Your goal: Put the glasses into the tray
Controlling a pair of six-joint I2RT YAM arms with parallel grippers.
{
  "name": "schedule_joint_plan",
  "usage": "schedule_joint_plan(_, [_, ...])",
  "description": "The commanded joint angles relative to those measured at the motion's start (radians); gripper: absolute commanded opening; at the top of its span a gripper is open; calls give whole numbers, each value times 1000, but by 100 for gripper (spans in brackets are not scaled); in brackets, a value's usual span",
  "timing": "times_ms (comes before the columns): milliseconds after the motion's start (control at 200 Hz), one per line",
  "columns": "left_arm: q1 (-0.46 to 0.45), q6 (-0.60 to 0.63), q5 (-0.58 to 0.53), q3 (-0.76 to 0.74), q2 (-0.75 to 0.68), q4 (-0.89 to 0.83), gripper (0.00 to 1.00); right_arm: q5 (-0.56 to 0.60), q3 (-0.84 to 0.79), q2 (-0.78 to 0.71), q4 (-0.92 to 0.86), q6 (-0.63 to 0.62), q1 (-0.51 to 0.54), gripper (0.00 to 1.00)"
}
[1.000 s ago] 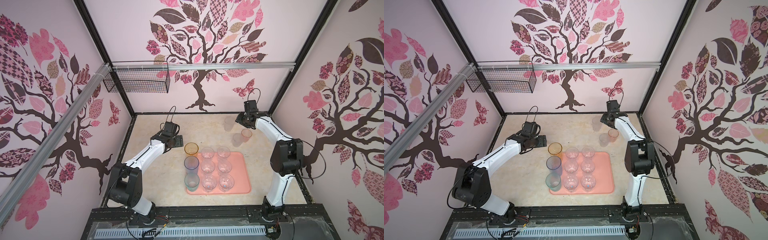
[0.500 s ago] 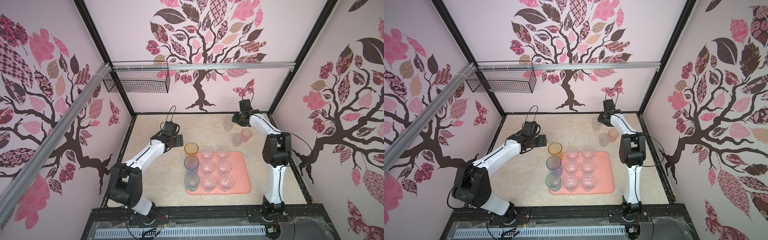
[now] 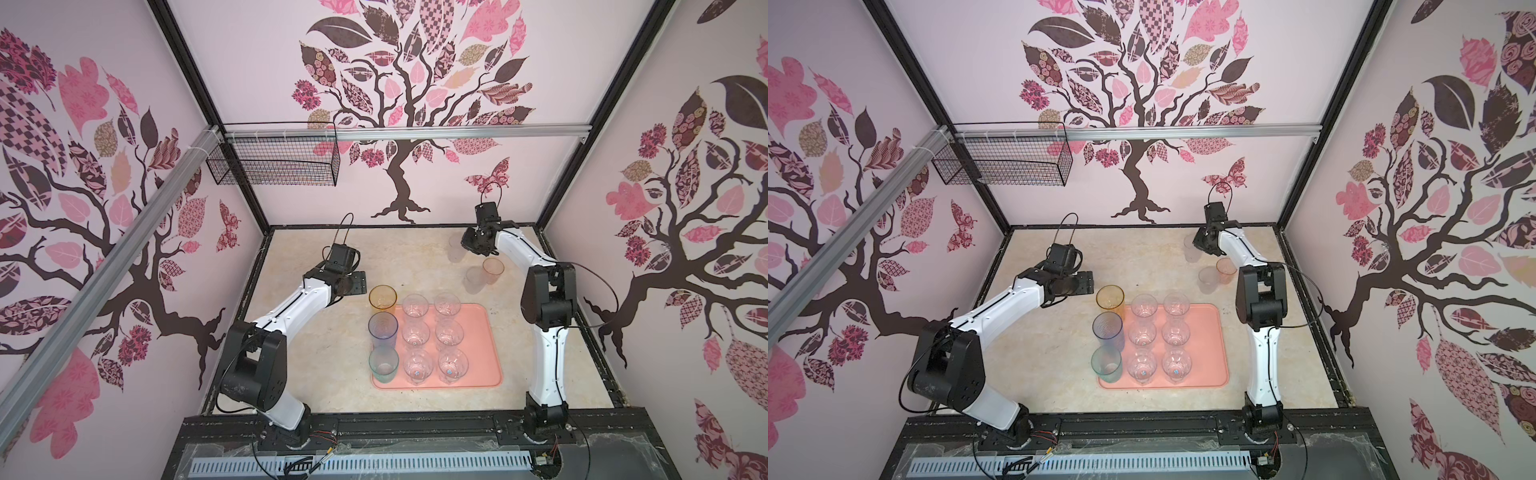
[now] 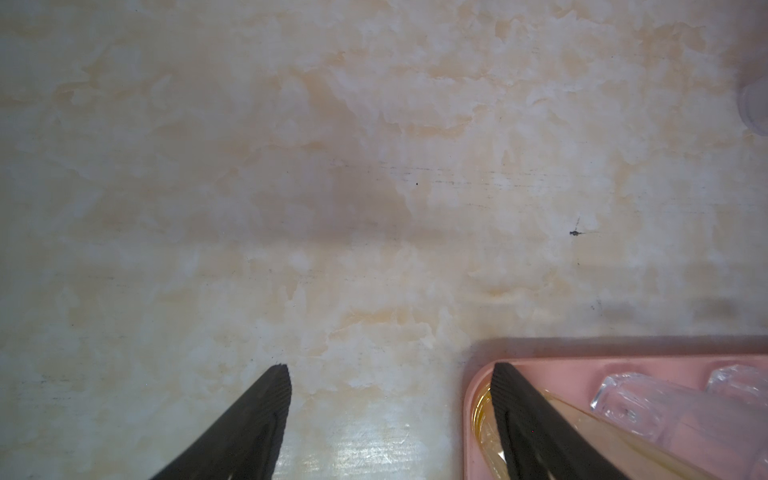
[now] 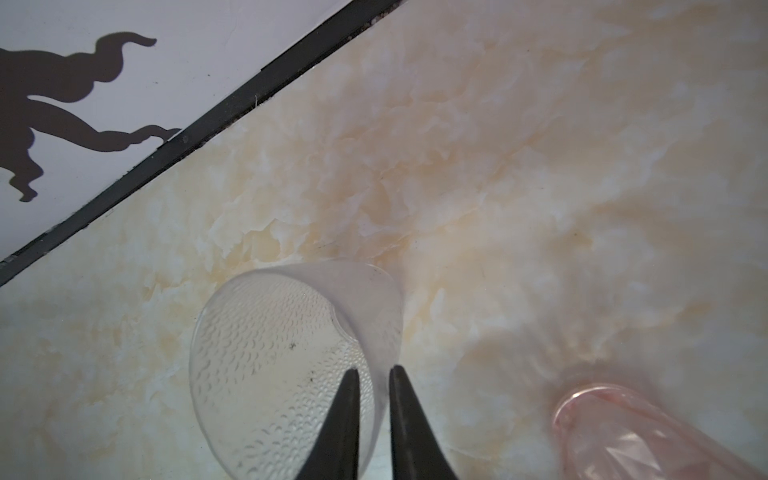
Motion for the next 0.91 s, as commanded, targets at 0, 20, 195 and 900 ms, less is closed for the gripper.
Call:
schedule_joint_plan(0, [5,9,-8,-13,8,4,80,-12,37,29,-33,-3,1,12])
schedule_joint_plan(20, [5,9,-7,-12,8,5,80,-12,39,26,-36,-3,1,11])
schedule_joint_plan(195, [5,11,-13,-13,6,1,80,-22,62,2,-52,-2,1,2])
schedule_joint_plan(900, [-4,37,-89,-51,-82,40,77,-32,-196,-450,-131,-74,59,0])
